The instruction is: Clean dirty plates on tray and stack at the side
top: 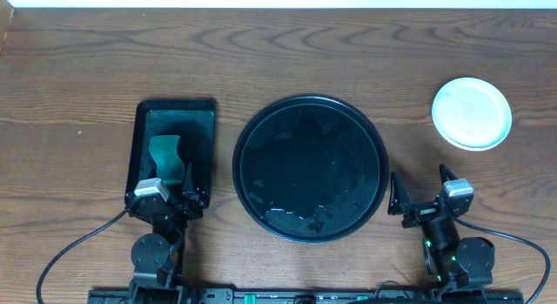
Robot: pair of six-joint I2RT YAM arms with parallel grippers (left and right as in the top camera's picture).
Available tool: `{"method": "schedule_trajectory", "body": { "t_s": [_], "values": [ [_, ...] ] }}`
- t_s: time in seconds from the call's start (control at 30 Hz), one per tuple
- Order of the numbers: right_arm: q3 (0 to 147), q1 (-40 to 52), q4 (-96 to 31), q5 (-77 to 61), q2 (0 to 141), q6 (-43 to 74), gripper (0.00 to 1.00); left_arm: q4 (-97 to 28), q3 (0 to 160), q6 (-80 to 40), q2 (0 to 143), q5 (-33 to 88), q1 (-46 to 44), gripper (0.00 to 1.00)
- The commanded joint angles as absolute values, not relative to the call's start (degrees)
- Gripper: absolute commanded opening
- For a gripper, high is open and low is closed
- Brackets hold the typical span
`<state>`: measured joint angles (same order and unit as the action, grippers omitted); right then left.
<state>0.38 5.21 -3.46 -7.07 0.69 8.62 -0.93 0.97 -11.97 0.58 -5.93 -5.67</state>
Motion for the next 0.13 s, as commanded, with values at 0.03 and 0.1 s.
{"method": "schedule_trajectory", "body": {
  "t_s": [0.03, 0.1],
  "values": [
    [0.30, 5.48, -3.68, -7.79, 0.32, 8.08, 0.99, -3.62, 0.23, -11.44, 0.23, -6.70, -5.37, 0.83],
    [0.30, 5.48, -3.68, -7.79, 0.32, 8.08, 0.99, -3.62, 0.23, -11.44, 0.23, -6.68, -5.37, 0.83]
  ]
}}
